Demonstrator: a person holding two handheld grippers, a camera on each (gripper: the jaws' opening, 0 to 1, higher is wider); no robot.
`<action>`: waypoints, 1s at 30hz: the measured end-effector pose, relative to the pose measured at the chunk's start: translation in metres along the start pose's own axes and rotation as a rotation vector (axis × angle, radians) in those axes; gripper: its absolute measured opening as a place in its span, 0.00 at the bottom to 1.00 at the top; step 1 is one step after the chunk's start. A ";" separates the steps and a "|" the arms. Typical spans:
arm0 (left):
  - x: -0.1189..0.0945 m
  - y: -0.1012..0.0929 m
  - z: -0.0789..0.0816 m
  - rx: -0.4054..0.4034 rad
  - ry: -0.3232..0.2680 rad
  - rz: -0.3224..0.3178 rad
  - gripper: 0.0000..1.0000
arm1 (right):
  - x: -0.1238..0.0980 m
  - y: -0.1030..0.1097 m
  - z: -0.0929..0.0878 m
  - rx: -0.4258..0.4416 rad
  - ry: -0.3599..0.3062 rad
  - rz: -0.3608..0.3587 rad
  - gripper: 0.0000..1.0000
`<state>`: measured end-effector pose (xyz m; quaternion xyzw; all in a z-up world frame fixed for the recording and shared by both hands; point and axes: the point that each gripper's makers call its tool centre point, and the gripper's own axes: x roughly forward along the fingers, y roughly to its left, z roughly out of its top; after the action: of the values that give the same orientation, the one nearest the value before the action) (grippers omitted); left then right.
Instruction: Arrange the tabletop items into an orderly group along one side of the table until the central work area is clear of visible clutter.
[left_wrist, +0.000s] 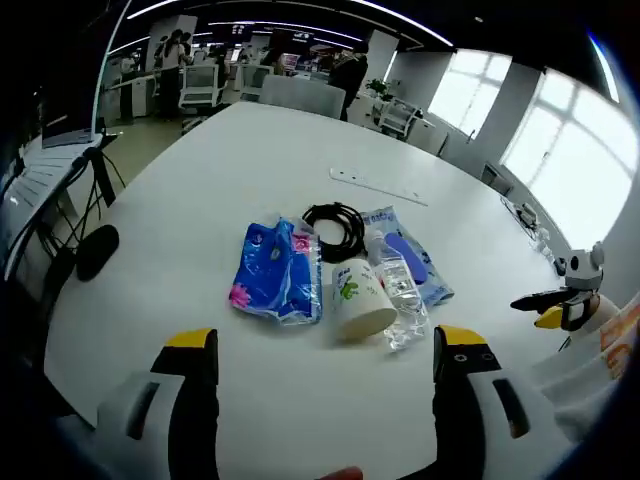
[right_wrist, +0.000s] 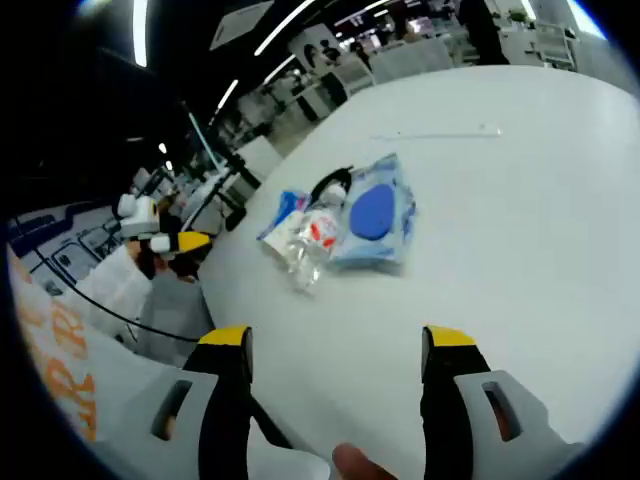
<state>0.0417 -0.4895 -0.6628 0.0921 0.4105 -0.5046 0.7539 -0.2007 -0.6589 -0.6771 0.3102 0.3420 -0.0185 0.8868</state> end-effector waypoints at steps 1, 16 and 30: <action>0.000 0.000 -0.001 0.001 0.003 0.001 0.94 | 0.000 0.000 -0.001 0.003 0.001 0.000 0.64; -0.006 0.001 0.003 -0.002 -0.007 0.017 0.91 | 0.004 0.005 -0.007 0.012 0.022 0.016 0.60; -0.005 0.001 0.004 -0.007 0.000 0.015 0.89 | 0.003 -0.002 -0.005 0.040 0.007 0.010 0.57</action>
<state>0.0437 -0.4875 -0.6572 0.0925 0.4115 -0.4975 0.7580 -0.2021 -0.6569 -0.6827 0.3297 0.3429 -0.0200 0.8794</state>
